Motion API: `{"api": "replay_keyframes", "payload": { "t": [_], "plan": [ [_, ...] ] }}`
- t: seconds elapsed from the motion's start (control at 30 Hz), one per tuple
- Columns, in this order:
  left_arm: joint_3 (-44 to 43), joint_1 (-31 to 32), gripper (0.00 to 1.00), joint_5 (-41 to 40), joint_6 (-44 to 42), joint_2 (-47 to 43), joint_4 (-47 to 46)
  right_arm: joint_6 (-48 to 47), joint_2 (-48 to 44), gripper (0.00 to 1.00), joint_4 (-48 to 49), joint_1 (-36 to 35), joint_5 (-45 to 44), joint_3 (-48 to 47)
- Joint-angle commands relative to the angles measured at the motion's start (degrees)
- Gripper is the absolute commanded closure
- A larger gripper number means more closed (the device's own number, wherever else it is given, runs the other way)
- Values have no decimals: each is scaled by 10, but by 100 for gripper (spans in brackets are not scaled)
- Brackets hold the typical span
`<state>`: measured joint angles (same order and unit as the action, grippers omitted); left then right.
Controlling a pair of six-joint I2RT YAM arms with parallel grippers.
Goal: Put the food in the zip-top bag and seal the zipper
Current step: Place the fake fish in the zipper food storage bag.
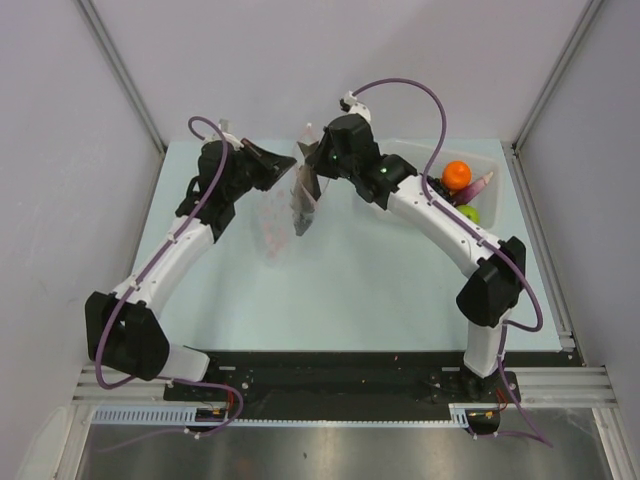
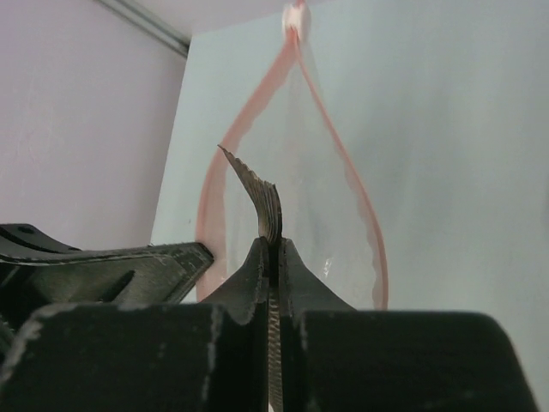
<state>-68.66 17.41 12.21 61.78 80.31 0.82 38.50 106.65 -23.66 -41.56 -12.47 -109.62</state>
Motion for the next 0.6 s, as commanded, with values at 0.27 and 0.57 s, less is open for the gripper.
{"api": "replay_keyframes", "payload": {
  "t": [0.27, 0.57],
  "plan": [
    [-11, -11, 100, 33, 4, -54, 7, -58, 16, 24, -134, 31, 160, -122],
    [1, -9, 100, 26, -49, -53, 40, -229, -46, 12, -72, 223, 397, -10]
  ]
}}
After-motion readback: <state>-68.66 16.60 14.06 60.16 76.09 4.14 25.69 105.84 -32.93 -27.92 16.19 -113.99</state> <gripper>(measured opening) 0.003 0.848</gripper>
